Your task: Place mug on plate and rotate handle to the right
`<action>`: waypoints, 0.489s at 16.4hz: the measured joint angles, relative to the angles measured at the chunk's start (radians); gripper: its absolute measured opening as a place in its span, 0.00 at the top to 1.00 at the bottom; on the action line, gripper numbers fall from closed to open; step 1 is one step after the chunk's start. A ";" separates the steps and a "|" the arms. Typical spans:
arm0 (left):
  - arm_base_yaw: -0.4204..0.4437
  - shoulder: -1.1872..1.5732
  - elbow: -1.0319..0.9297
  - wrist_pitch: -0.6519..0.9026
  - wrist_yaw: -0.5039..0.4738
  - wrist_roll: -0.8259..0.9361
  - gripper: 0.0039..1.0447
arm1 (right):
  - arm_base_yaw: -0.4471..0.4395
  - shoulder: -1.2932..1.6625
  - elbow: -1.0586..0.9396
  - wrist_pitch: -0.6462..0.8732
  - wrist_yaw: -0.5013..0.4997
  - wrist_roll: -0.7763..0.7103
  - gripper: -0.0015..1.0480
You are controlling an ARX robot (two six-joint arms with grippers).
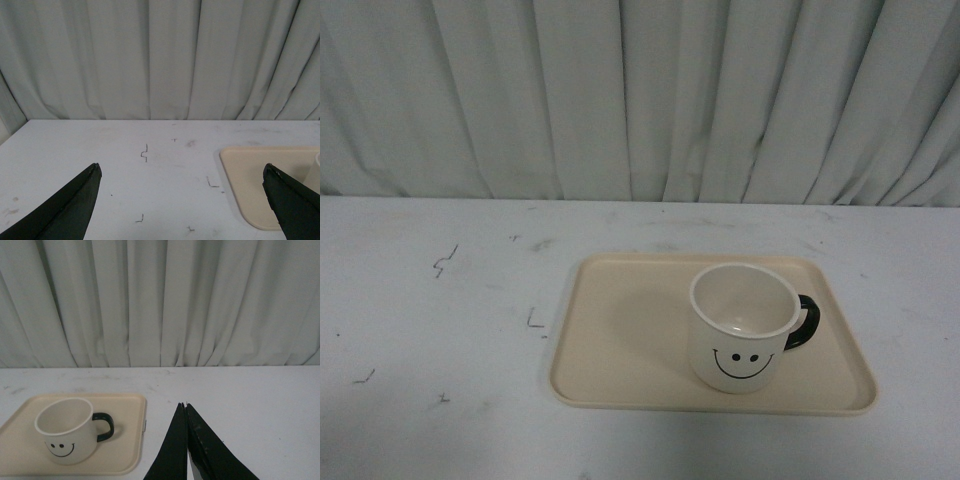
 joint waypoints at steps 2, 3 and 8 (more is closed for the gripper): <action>0.000 0.000 0.000 0.001 0.000 0.000 0.06 | 0.000 0.000 0.000 -0.010 0.001 0.000 0.98; 0.000 0.000 0.000 0.000 0.001 0.000 0.06 | 0.000 -0.002 0.000 -0.003 0.000 0.000 0.98; 0.000 0.000 0.000 0.000 0.001 0.000 0.06 | 0.000 -0.002 0.000 -0.006 0.000 0.000 0.60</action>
